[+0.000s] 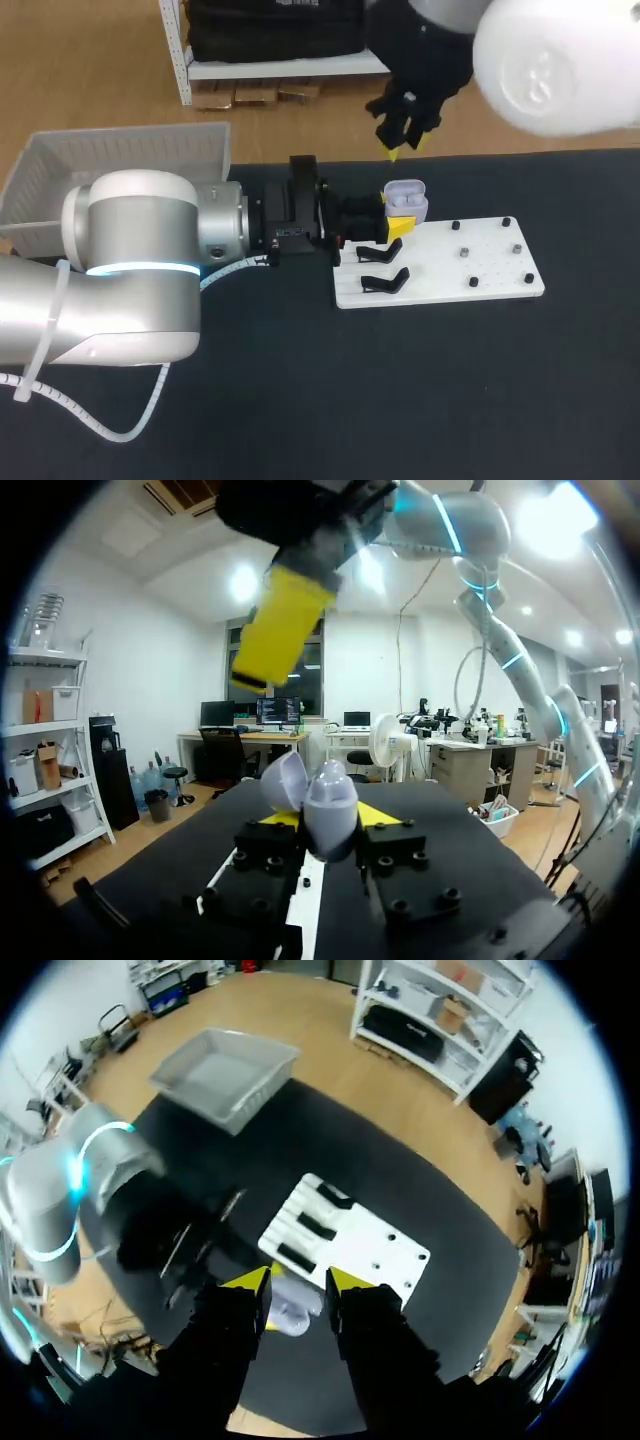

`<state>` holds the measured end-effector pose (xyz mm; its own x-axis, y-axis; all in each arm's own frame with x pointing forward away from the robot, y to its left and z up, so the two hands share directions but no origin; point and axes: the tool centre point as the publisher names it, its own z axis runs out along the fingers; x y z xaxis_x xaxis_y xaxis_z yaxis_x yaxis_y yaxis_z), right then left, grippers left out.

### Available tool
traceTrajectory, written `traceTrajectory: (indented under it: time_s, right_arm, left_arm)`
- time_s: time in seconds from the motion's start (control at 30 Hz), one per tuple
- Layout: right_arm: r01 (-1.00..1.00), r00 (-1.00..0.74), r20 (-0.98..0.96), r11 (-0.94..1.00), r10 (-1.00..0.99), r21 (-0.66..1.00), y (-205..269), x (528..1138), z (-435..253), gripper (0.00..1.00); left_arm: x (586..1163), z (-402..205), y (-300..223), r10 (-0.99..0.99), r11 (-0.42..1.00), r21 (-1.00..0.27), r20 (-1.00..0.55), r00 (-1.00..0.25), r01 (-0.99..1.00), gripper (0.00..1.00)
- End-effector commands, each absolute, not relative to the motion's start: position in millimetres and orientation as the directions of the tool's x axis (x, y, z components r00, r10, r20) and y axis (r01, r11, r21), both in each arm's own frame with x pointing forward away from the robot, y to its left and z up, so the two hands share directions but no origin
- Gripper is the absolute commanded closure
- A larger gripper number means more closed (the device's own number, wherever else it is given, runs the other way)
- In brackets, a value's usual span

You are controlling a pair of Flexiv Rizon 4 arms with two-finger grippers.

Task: Pick up each earbud case from the left stands, insert the matching earbuds, close the lid, and place the case in the box.

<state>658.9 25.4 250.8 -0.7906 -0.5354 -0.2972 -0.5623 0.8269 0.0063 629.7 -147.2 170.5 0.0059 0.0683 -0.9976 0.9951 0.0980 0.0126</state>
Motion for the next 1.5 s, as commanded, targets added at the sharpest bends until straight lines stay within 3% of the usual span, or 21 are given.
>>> traceTrajectory:
  time_s: [0.03, 0.43, 1.0, 1.07, 1.1, 1.13, 1.17, 1.5]
  right_arm:
    - [-0.528, -0.811, -0.299, 0.850, -0.503, -0.001, 25, 673, 230, 0.64]
    - [-0.467, -0.860, -0.237, 0.884, -0.451, 0.014, 8, 669, 196, 0.65]
    - [-0.391, -0.883, -0.319, 0.915, -0.344, 0.096, -17, 652, 224, 0.63]
    - [-0.372, -0.888, -0.333, 0.921, -0.317, 0.117, -25, 650, 230, 0.55]
    - [-0.371, -0.887, -0.338, 0.921, -0.314, 0.120, -31, 647, 230, 0.45]
    - [-0.369, -0.885, -0.350, 0.921, -0.308, 0.124, -35, 644, 229, 0.19]
    - [-0.369, -0.884, -0.355, 0.920, -0.304, 0.131, -38, 641, 228, 0.00]
    - [-0.353, -0.884, -0.391, 0.913, -0.255, 0.202, -51, 624, 222, 0.00]
  left_arm:
    - [627, 169, -148, 0.062, 0.109, 0.017, -0.998, 0.010, 0.994, 1.00]
    - [627, 169, -148, 0.062, 0.109, 0.017, -0.998, 0.010, 0.994, 1.00]
    - [627, 169, -148, 0.062, 0.109, 0.017, -0.998, 0.010, 0.994, 1.00]
    - [627, 169, -148, 0.062, 0.109, 0.017, -0.998, 0.010, 0.994, 1.00]
    - [627, 169, -148, 0.062, 0.109, 0.017, -0.998, 0.010, 0.994, 1.00]
    - [627, 169, -148, 0.062, 0.109, 0.017, -0.998, 0.010, 0.994, 1.00]
    - [629, 173, -143, 0.056, 0.108, 0.022, -0.998, 0.016, 0.994, 1.00]
    - [660, 201, -66, 0.052, 0.184, 0.120, -0.992, 0.113, 0.976, 1.00]
